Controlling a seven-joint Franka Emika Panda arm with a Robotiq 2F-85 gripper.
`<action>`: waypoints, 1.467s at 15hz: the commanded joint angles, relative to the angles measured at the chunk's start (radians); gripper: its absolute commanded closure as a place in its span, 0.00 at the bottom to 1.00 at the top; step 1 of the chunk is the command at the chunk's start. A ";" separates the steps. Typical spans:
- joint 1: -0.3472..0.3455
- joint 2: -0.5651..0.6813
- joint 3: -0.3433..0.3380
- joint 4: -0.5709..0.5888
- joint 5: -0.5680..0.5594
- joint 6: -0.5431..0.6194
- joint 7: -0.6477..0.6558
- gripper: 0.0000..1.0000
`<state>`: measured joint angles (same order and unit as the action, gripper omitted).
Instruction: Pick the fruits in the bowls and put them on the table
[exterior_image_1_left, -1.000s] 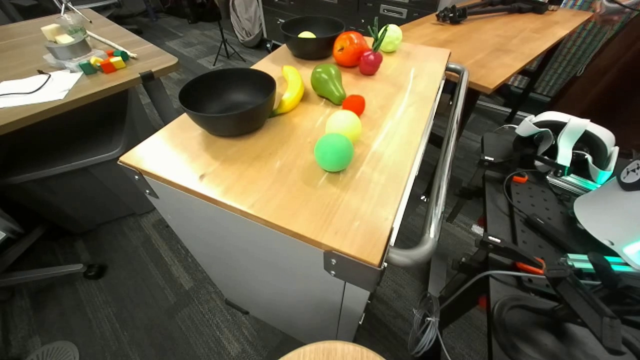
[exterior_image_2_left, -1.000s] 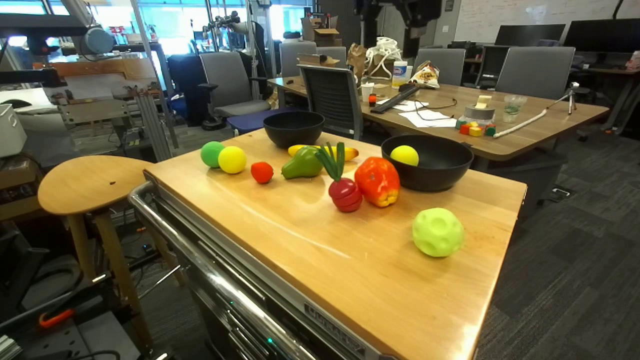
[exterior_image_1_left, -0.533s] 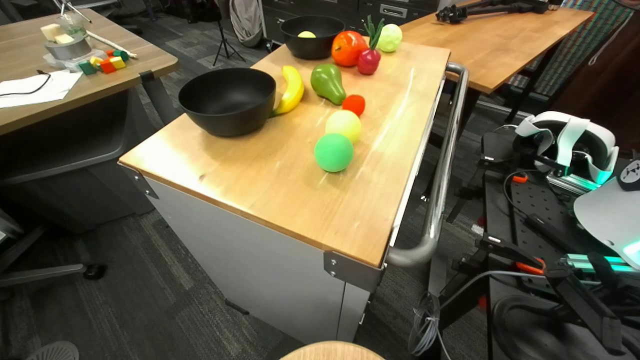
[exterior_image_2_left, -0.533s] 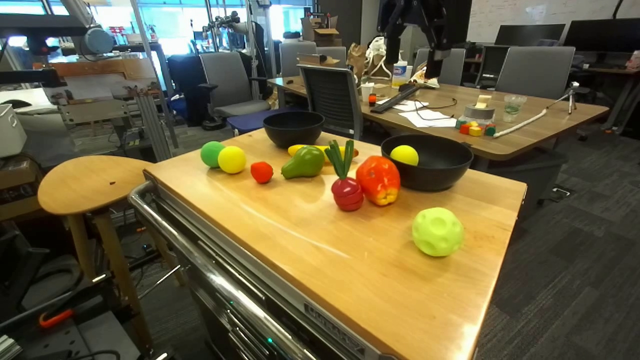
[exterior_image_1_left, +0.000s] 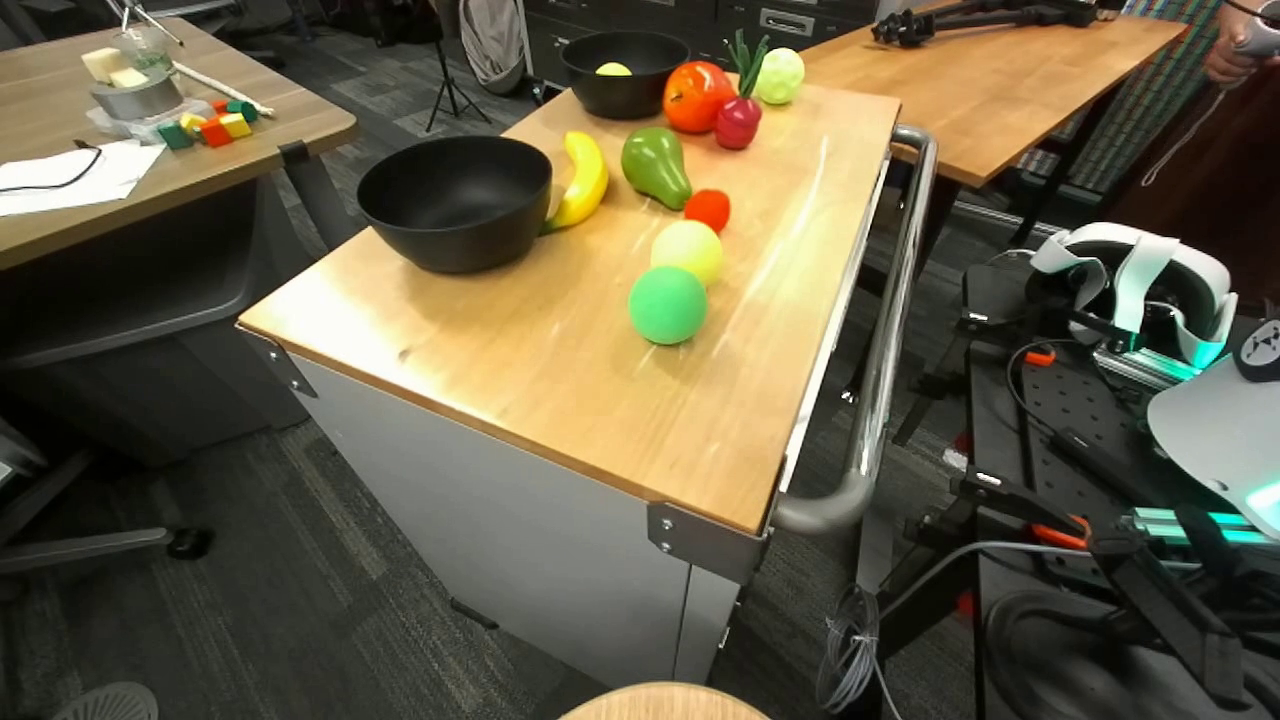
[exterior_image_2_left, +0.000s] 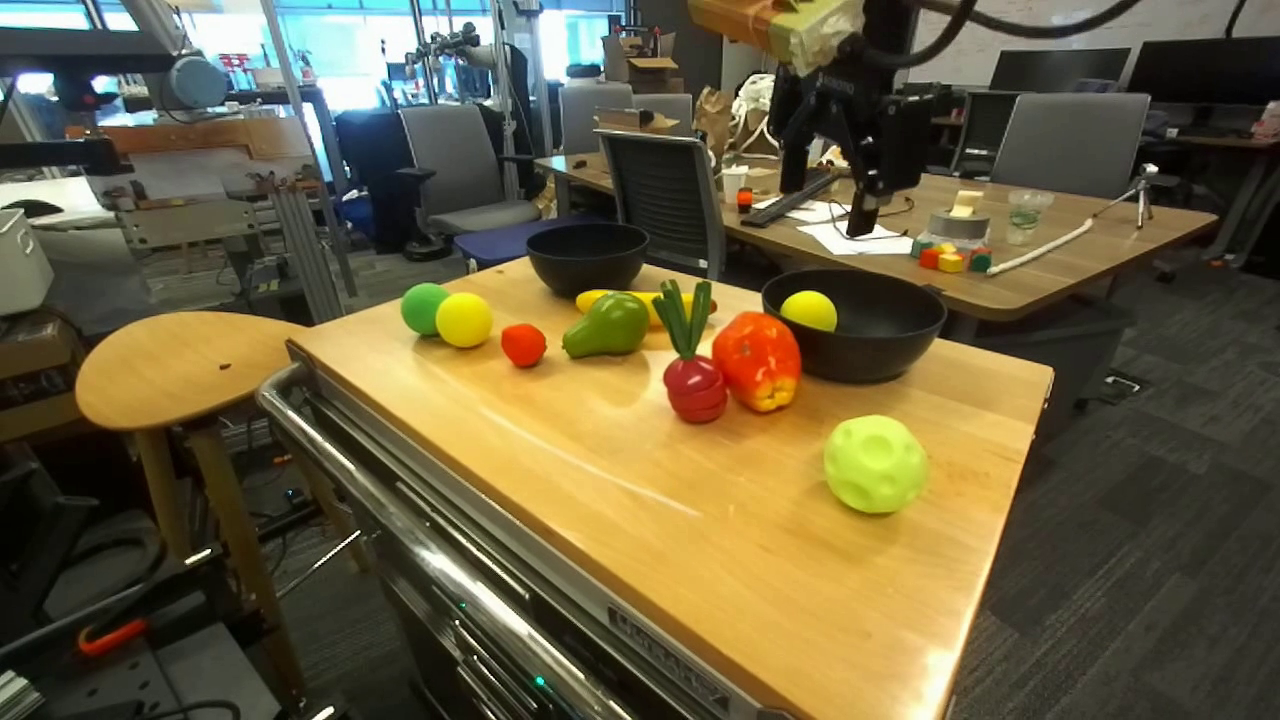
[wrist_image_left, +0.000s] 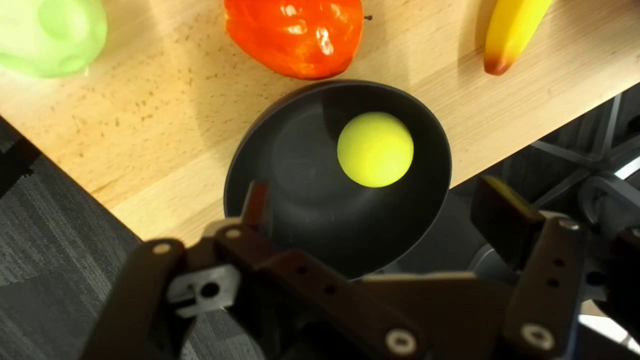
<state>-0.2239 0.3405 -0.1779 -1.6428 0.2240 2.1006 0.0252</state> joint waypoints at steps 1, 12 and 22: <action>-0.016 0.078 0.023 0.037 0.032 0.094 -0.008 0.00; -0.026 0.195 0.076 0.045 0.045 0.267 -0.011 0.03; -0.024 0.250 0.064 0.051 0.018 0.303 0.025 0.42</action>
<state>-0.2388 0.5660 -0.1120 -1.6207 0.2471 2.3846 0.0339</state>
